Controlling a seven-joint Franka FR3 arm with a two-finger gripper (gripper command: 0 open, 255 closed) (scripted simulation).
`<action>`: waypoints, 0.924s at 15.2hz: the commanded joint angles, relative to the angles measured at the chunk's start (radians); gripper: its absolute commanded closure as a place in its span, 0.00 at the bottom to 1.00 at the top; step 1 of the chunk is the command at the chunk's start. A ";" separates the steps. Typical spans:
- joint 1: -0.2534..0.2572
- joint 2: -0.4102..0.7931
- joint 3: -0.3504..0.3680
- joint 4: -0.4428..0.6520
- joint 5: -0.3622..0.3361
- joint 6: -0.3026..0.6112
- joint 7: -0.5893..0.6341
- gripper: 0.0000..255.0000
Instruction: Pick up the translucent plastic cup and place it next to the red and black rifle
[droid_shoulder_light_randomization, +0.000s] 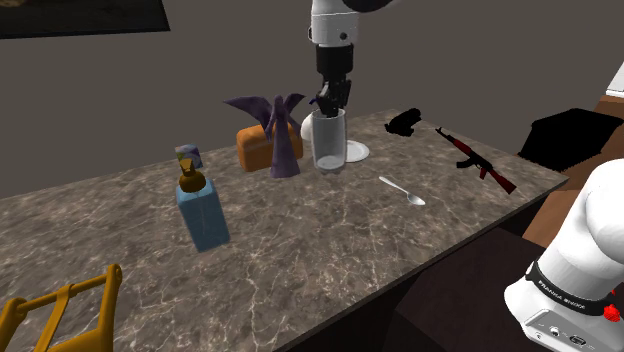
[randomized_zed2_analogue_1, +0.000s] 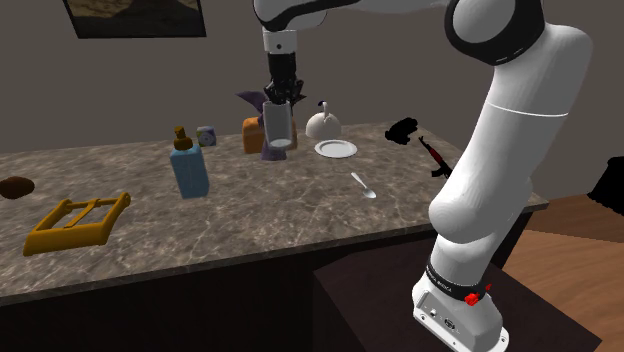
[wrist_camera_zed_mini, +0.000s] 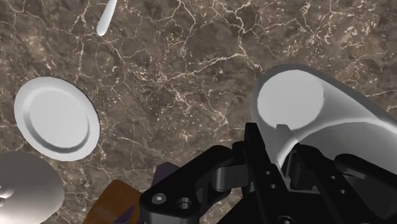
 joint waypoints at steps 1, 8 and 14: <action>0.000 0.006 0.000 0.036 -0.002 -0.030 0.000 1.00; -0.050 -0.187 -0.071 -0.174 0.034 -0.007 -0.130 1.00; -0.089 -0.351 -0.157 -0.335 0.034 -0.008 -0.258 1.00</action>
